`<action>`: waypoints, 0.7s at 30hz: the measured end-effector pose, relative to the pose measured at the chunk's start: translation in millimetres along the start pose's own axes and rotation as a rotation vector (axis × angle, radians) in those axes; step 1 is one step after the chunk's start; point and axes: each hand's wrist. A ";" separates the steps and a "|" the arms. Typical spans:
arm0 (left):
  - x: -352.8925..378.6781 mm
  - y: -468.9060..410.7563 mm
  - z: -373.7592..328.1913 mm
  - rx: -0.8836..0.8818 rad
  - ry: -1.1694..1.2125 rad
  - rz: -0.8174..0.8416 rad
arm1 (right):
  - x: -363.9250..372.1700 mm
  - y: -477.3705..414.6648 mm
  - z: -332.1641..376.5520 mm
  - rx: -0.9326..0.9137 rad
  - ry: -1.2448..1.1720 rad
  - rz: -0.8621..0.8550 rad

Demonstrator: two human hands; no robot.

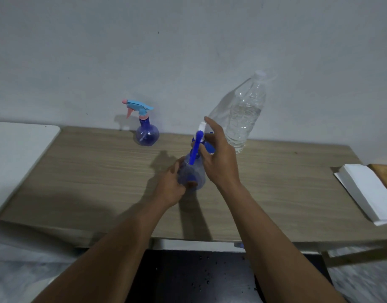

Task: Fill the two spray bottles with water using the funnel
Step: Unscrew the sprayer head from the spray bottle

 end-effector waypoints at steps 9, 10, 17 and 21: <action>-1.2 10.0 -10.5 0.014 -0.051 0.011 | -42.1 -18.6 54.0 -0.151 0.171 -0.120; -0.8 11.4 -11.8 0.017 -0.059 0.023 | -48.0 -21.1 58.7 -0.157 0.169 -0.143; -1.7 15.3 -14.7 0.058 -0.041 -0.029 | -86.6 -29.7 73.8 -0.131 0.169 -0.286; -5.7 18.7 -13.0 0.087 -0.038 -0.058 | -95.7 -25.5 59.1 0.017 0.277 -0.218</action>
Point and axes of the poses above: each hand's wrist, its own y-axis away from the middle knuckle, its own x-axis out of the palm, z = x × y, and after that the axes turned 13 degrees about z, right-handed
